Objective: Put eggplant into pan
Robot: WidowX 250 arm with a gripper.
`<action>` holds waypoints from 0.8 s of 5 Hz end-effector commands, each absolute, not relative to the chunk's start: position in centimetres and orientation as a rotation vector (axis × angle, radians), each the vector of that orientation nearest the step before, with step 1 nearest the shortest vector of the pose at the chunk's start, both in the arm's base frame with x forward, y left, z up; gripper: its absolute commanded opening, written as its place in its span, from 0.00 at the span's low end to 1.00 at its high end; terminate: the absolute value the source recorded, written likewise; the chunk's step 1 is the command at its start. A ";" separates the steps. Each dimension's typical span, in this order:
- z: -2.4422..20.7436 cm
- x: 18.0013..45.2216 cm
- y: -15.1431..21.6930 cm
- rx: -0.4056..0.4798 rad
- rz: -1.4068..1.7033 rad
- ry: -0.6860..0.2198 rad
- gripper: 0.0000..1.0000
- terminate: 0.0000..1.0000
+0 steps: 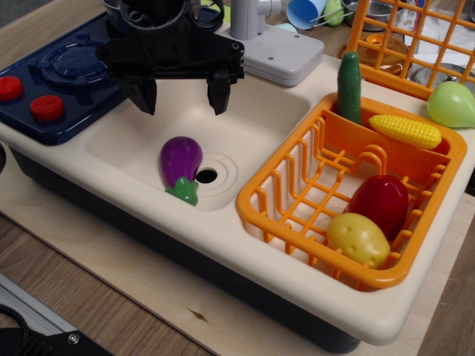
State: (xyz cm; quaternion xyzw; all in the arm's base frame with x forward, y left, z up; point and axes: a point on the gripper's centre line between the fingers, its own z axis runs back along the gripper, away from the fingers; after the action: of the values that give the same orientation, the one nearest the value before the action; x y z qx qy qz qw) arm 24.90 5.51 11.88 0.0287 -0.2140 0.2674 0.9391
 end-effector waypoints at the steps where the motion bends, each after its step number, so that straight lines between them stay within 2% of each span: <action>1: 11.9 24.9 5.5 0.059 0.546 -0.437 1.00 0.00; 4: 6.5 24.7 6.0 0.090 0.654 -0.453 1.00 0.00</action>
State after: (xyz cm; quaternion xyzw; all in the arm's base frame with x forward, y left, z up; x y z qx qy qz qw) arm 24.43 5.85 5.16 0.0373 -0.2107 0.3154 0.9245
